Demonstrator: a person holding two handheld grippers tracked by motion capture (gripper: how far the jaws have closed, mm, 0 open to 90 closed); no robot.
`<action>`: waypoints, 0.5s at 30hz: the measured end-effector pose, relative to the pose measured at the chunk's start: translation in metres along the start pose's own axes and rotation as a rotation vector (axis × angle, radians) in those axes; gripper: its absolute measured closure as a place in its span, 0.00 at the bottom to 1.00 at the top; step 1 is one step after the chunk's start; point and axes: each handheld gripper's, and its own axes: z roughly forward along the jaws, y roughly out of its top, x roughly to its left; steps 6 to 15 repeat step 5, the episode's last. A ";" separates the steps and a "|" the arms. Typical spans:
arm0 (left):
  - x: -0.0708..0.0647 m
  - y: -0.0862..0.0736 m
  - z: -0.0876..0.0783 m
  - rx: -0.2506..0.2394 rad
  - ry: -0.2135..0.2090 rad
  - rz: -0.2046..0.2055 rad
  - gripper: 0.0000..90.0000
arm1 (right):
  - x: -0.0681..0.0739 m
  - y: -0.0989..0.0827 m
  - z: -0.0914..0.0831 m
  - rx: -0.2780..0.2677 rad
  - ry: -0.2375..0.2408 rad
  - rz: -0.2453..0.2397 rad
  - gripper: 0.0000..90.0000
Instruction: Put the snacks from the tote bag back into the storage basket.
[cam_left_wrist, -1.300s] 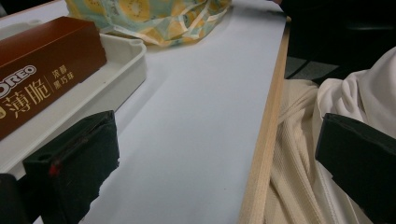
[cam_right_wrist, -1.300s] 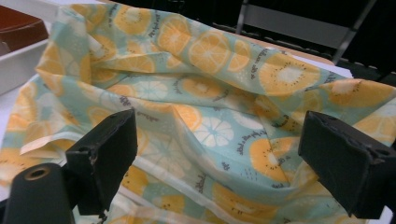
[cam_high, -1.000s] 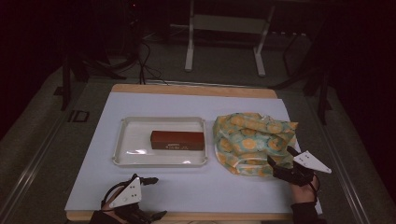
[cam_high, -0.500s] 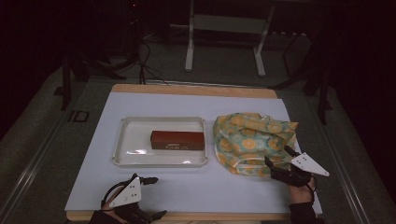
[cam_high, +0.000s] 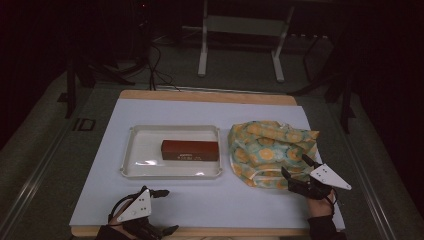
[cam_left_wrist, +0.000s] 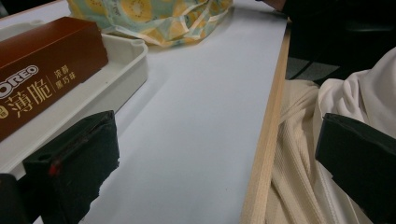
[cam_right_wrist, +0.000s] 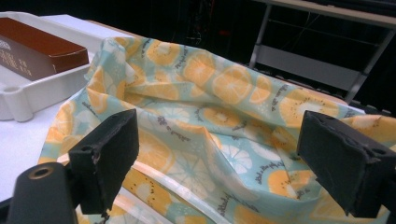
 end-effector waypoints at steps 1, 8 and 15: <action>0.000 0.000 0.000 0.000 0.000 0.000 0.00 | 0.000 0.000 0.000 0.003 0.001 0.004 0.14; 0.000 0.000 0.000 0.001 0.000 0.000 0.00 | -0.001 -0.001 0.001 0.011 0.000 0.005 0.15; 0.000 0.000 0.000 0.001 0.000 0.000 0.00 | -0.001 -0.001 0.001 0.011 0.000 0.005 0.15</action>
